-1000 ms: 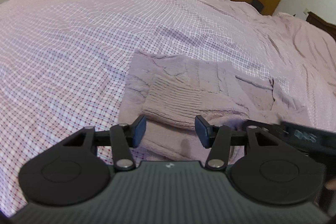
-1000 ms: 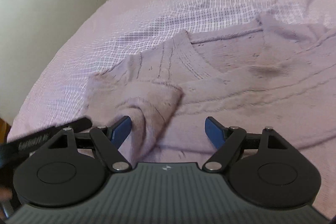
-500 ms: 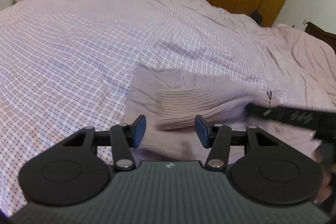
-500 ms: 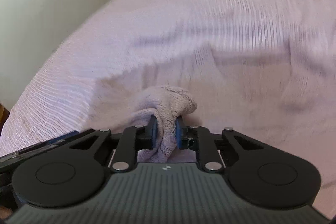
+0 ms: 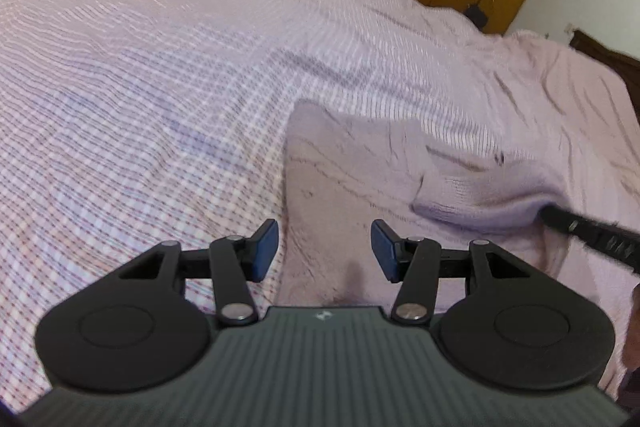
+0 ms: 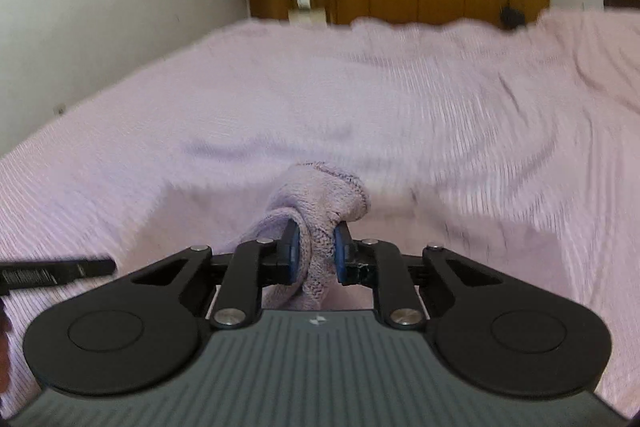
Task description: Fold small clothes
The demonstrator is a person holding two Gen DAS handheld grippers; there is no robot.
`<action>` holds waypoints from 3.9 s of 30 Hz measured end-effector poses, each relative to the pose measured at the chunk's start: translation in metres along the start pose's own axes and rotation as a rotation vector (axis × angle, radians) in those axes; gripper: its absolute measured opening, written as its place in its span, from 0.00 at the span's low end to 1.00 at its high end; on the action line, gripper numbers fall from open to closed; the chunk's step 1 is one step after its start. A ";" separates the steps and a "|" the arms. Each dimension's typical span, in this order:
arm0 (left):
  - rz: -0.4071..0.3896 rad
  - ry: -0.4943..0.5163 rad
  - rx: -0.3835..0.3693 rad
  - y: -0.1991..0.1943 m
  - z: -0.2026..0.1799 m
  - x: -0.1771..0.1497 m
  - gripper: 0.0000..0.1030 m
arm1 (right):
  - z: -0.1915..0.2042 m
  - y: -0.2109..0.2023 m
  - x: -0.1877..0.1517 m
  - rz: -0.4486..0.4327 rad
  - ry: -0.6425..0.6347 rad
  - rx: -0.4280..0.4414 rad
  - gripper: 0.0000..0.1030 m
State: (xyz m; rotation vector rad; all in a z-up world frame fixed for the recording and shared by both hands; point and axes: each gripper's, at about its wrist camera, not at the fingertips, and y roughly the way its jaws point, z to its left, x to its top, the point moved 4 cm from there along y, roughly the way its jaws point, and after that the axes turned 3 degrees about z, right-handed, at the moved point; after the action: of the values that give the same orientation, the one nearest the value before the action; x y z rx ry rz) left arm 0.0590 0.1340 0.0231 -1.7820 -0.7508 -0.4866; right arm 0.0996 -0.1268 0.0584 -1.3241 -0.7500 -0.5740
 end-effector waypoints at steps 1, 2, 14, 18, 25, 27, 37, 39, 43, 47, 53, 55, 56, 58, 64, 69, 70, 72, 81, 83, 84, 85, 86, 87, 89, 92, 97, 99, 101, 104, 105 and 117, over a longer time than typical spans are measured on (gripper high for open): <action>0.012 0.013 0.005 0.004 -0.003 -0.002 0.51 | -0.004 0.007 -0.009 0.027 0.012 -0.014 0.19; 0.026 0.027 0.010 0.009 -0.005 -0.005 0.51 | -0.007 0.015 -0.019 0.054 0.023 -0.029 0.20; 0.078 0.067 0.069 0.029 -0.011 -0.016 0.51 | -0.009 0.005 -0.029 0.021 -0.030 -0.082 0.64; 0.079 0.074 0.072 0.029 -0.012 -0.016 0.51 | 0.022 0.014 -0.020 0.037 -0.080 0.006 0.65; 0.083 0.069 0.066 0.030 -0.011 -0.015 0.51 | 0.062 0.056 -0.022 0.080 -0.128 0.045 0.64; 0.085 0.069 0.067 0.031 -0.010 -0.016 0.51 | 0.066 0.068 -0.024 0.103 -0.148 0.033 0.64; 0.085 0.068 0.065 0.031 -0.009 -0.016 0.51 | 0.021 0.036 -0.006 -0.059 -0.037 -0.056 0.07; 0.084 0.068 0.070 0.031 -0.010 -0.016 0.51 | -0.001 0.018 -0.001 -0.113 -0.002 -0.093 0.07; 0.080 0.079 0.082 0.032 -0.012 -0.016 0.51 | -0.044 -0.009 -0.006 -0.167 0.019 -0.188 0.07; 0.078 0.081 0.084 0.032 -0.012 -0.017 0.51 | -0.081 -0.020 -0.029 -0.169 0.076 -0.242 0.07; 0.077 0.085 0.086 0.033 -0.011 -0.017 0.52 | -0.129 -0.020 -0.082 -0.099 0.239 -0.240 0.08; 0.078 0.084 0.084 0.033 -0.010 -0.017 0.52 | -0.139 -0.017 -0.100 -0.058 0.290 -0.241 0.13; 0.078 0.085 0.084 0.034 -0.010 -0.016 0.52 | -0.141 -0.020 -0.108 -0.055 0.314 -0.238 0.16; 0.078 0.084 0.084 0.034 -0.010 -0.016 0.52 | -0.148 -0.027 -0.117 -0.078 0.349 -0.242 0.30; 0.077 0.087 0.087 0.033 -0.009 -0.016 0.52 | -0.138 -0.051 -0.105 -0.177 0.350 -0.299 0.45; 0.075 0.091 0.087 0.034 -0.009 -0.016 0.52 | -0.123 -0.036 -0.083 -0.181 0.295 -0.218 0.45; 0.075 0.092 0.087 0.034 -0.009 -0.016 0.52 | -0.120 -0.030 -0.081 -0.176 0.282 -0.209 0.45; 0.076 0.096 0.087 0.035 -0.009 -0.016 0.52 | -0.116 -0.017 -0.078 -0.149 0.257 -0.201 0.45; 0.071 0.099 0.084 0.033 -0.009 -0.018 0.53 | -0.138 0.002 -0.097 -0.054 0.305 -0.228 0.45; 0.071 0.112 0.087 0.029 -0.011 -0.019 0.53 | -0.138 -0.010 -0.098 -0.057 0.302 -0.214 0.46; 0.074 0.113 0.087 0.026 -0.012 -0.020 0.54 | -0.137 -0.018 -0.099 -0.059 0.295 -0.205 0.46; 0.078 0.107 0.089 0.022 -0.012 -0.021 0.55 | -0.136 -0.026 -0.099 -0.062 0.285 -0.197 0.47; 0.081 0.091 0.090 0.017 -0.012 -0.023 0.55 | -0.135 -0.032 -0.099 -0.067 0.273 -0.189 0.49; 0.078 0.075 0.086 0.012 -0.012 -0.024 0.55 | -0.133 -0.041 -0.101 -0.073 0.262 -0.180 0.50; 0.074 0.057 0.086 -0.001 -0.013 -0.027 0.57 | -0.127 -0.061 -0.107 -0.089 0.245 -0.150 0.54; 0.049 0.074 0.100 -0.022 -0.021 -0.036 0.59 | -0.115 -0.092 -0.120 -0.103 0.207 -0.108 0.62; 0.028 0.137 0.087 -0.055 -0.042 -0.058 0.67 | -0.090 -0.131 -0.144 -0.097 0.104 -0.096 0.66; 0.036 0.157 0.070 -0.066 -0.050 -0.069 0.67 | -0.076 -0.145 -0.158 -0.091 0.045 -0.088 0.66; 0.051 0.167 0.053 -0.075 -0.057 -0.081 0.67 | -0.065 -0.153 -0.171 -0.079 -0.004 -0.073 0.67; 0.062 0.185 0.039 -0.087 -0.068 -0.098 0.67 | -0.049 -0.162 -0.190 -0.053 -0.044 -0.044 0.67; 0.065 0.196 0.037 -0.090 -0.071 -0.103 0.67 | -0.044 -0.164 -0.196 -0.041 -0.049 -0.040 0.67; 0.100 0.264 0.016 -0.106 -0.093 -0.143 0.67 | 0.026 -0.178 -0.257 0.030 -0.410 -0.031 0.73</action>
State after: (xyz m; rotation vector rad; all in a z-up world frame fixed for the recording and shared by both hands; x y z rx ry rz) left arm -0.1136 0.0329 0.0329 -1.6900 -0.4785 -0.6315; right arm -0.2035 -0.1428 -0.0220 -1.4993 -1.0551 -0.2909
